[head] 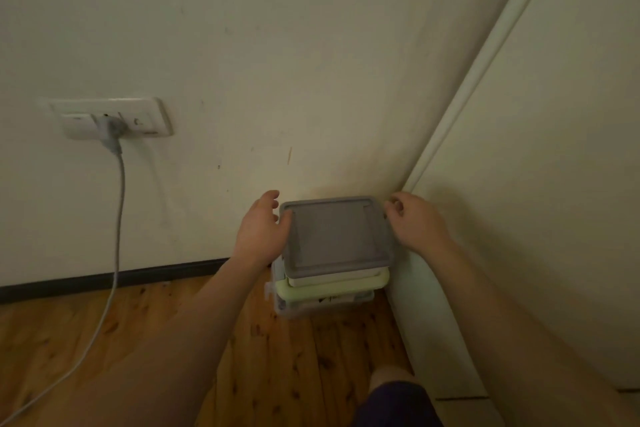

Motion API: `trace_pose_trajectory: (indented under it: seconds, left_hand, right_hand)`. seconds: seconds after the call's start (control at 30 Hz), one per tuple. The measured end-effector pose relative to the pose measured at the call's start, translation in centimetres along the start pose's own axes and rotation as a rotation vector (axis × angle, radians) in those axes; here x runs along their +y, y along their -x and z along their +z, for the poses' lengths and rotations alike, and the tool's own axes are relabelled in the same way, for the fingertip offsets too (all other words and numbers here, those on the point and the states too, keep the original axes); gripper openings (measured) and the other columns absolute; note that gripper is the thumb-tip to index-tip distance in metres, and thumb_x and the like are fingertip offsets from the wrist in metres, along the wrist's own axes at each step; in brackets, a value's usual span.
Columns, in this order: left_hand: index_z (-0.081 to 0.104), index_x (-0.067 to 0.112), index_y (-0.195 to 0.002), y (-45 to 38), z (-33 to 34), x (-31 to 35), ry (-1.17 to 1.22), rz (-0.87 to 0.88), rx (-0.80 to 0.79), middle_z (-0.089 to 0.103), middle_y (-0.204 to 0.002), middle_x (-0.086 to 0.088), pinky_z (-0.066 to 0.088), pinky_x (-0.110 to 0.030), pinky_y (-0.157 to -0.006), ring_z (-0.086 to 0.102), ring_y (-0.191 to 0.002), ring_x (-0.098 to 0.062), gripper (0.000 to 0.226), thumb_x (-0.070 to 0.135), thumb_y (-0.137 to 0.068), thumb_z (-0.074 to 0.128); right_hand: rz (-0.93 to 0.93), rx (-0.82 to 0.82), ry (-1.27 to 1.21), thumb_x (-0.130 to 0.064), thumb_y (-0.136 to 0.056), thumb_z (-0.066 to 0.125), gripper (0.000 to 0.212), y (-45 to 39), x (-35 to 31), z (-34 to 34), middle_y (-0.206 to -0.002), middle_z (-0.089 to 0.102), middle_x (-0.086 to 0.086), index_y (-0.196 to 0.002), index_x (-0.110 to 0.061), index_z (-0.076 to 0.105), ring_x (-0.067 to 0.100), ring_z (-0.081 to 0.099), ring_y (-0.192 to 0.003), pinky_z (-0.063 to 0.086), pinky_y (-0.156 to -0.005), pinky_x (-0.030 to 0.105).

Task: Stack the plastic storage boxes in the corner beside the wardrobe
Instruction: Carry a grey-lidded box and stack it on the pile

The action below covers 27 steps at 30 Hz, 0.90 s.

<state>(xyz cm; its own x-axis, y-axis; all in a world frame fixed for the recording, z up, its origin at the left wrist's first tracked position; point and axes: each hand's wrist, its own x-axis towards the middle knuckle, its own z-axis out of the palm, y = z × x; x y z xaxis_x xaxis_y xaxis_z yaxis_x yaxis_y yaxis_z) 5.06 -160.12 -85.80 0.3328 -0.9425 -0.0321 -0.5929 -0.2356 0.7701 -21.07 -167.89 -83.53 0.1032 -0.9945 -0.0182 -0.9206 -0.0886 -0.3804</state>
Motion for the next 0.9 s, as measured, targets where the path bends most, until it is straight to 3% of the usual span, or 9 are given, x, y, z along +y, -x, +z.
trace_pose_trajectory:
  seconds: [0.5, 0.7, 0.9]
  left_hand:
    - [0.044, 0.021, -0.141, 5.8, -20.2, 21.8, 0.084, -0.049, -0.008, 0.057, -0.13, 0.003, 0.045, -0.027, -0.084, 0.055, -0.102, -0.01, 0.044, 0.034, -0.099, 0.05]
    - [0.044, 0.023, -0.141, 9.1, -28.6, 30.4, 0.139, -0.053, 0.008, 0.058, -0.127, 0.006, 0.042, -0.026, -0.08, 0.055, -0.102, -0.008, 0.044, 0.036, -0.099, 0.049]
    - [0.048, 0.023, -0.137, 11.9, -34.4, 36.7, 0.202, -0.034, 0.025, 0.059, -0.112, 0.008, 0.039, -0.017, -0.068, 0.053, -0.09, -0.004, 0.04, 0.037, -0.1, 0.049]
  right_hand:
    - [0.087, -0.017, -0.133, -0.044, -0.1, 0.043, 0.044, 6.3, -13.4, -27.2, -0.116, 0.067, 0.006, -0.127, -0.015, 0.06, 0.025, 0.06, -0.108, 0.042, -0.085, 0.029]
    - [0.08, 0.059, -0.21, -0.043, -0.1, 0.043, 0.038, 9.2, -18.6, -37.9, -0.098, 0.066, 0.001, -0.114, -0.015, 0.064, 0.023, 0.061, -0.096, 0.039, -0.075, 0.028]
    - [0.069, 0.135, -0.28, -0.044, -0.1, 0.044, 0.039, 12.3, -22.3, -45.0, -0.108, 0.068, 0.002, -0.117, -0.015, 0.064, 0.017, 0.057, -0.092, 0.037, -0.079, 0.025]
